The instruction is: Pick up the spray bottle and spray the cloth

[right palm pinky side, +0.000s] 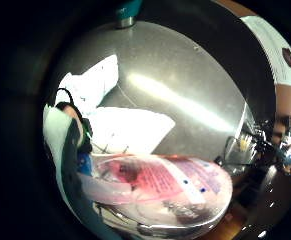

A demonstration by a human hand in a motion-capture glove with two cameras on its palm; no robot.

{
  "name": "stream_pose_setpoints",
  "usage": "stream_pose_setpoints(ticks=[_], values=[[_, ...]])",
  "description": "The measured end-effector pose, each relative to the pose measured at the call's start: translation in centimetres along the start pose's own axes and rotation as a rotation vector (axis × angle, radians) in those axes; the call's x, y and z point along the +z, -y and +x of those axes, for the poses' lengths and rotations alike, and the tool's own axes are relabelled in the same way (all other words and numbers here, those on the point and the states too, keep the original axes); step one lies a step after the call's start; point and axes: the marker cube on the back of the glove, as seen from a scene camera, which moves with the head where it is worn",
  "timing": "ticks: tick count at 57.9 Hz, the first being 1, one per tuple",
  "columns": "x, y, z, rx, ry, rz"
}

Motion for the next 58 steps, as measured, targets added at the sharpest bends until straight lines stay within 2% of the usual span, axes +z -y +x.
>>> stream_pose_setpoints(ticks=[11, 21, 28, 31, 36, 41, 51, 55, 58], values=[[-5.8, 0.0, -3.8, -0.025, 0.305, 0.226], [-10.8, 1.5, -9.0, -0.111, 0.784, 0.448], [-11.6, 1.7, -13.0, -0.238, 1.132, 0.445], [-10.9, 1.8, -14.5, -0.281, 1.206, 0.429], [-7.7, 3.6, -17.5, -0.265, 1.117, 0.473], [-6.8, 3.5, -22.1, -0.302, 1.257, 0.469], [-0.1, 3.5, -28.8, -0.369, 1.293, 0.281], [2.6, 4.2, -30.7, -0.369, 1.251, 0.248], [4.2, 5.6, -31.6, -0.327, 1.223, 0.281]])
